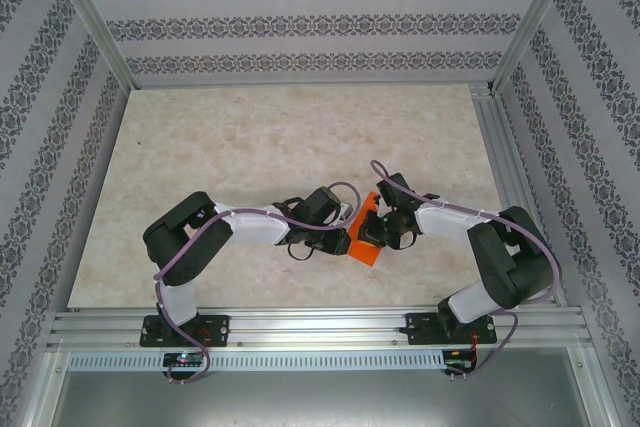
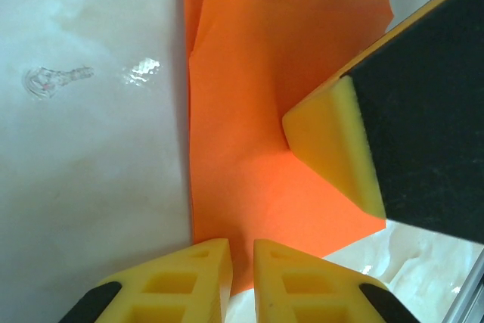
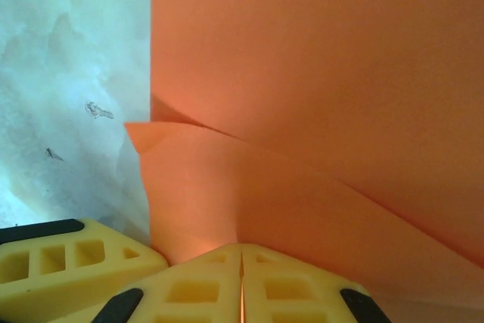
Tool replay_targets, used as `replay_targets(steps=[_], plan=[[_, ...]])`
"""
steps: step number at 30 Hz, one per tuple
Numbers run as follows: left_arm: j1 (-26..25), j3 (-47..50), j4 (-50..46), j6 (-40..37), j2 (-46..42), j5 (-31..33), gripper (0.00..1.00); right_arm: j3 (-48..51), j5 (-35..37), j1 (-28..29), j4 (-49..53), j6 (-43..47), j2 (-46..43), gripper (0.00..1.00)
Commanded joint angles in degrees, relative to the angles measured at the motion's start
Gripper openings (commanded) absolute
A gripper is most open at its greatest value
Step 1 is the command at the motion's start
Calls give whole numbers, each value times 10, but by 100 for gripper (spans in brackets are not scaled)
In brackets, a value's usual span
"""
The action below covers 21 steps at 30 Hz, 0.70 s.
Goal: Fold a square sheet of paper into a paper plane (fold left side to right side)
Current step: Fold the triangle a second time at the center of the table.
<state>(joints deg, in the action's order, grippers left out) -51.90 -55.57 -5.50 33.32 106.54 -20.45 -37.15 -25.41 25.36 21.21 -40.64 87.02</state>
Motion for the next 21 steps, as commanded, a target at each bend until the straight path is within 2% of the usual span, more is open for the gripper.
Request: replay_targets(steps=[1,11,21], plan=[[-3,29,-56,-2,13,41,20,-9,38,-27,37,36,7,8],[-4,47,-58,3,0,45,20,11,60,-117,108,103,-45,8],[-4,56,-58,5,-17,48,22,6,42,-120,95,105,-36,8]])
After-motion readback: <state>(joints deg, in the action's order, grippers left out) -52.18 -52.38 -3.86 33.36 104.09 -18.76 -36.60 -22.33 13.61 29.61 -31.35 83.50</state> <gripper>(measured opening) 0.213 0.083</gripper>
